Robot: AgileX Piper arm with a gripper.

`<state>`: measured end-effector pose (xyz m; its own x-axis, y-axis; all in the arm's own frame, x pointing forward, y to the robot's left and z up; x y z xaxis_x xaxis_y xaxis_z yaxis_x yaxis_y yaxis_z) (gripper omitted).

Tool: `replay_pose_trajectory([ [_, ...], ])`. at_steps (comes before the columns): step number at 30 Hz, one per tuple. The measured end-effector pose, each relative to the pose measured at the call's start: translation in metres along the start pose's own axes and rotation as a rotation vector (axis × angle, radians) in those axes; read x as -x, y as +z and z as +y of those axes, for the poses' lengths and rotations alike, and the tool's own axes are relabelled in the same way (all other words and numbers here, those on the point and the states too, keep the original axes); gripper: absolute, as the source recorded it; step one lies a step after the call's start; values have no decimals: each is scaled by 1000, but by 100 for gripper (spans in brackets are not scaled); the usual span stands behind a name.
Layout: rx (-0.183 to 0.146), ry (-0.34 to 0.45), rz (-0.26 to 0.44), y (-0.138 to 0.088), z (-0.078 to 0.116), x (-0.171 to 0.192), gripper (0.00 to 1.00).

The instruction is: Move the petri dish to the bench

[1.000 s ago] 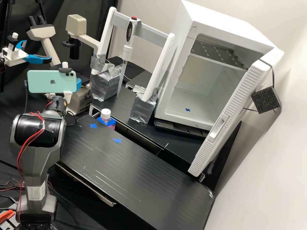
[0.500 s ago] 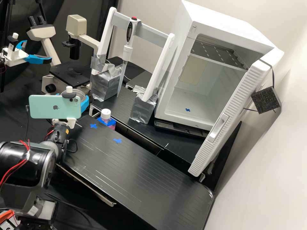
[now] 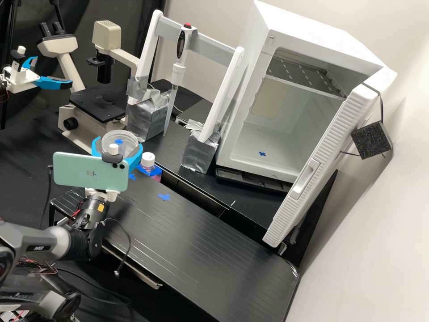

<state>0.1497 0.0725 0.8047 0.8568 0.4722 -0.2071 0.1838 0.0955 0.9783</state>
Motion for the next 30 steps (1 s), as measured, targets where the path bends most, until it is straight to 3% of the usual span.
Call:
replay_pose_trajectory([
  [11,-39,23,-240,44,10,21,0],
  [20,-34,26,-301,52,14,29,0],
  [24,-46,10,-342,60,14,34,0],
  [30,-31,18,-348,66,17,40,0],
])
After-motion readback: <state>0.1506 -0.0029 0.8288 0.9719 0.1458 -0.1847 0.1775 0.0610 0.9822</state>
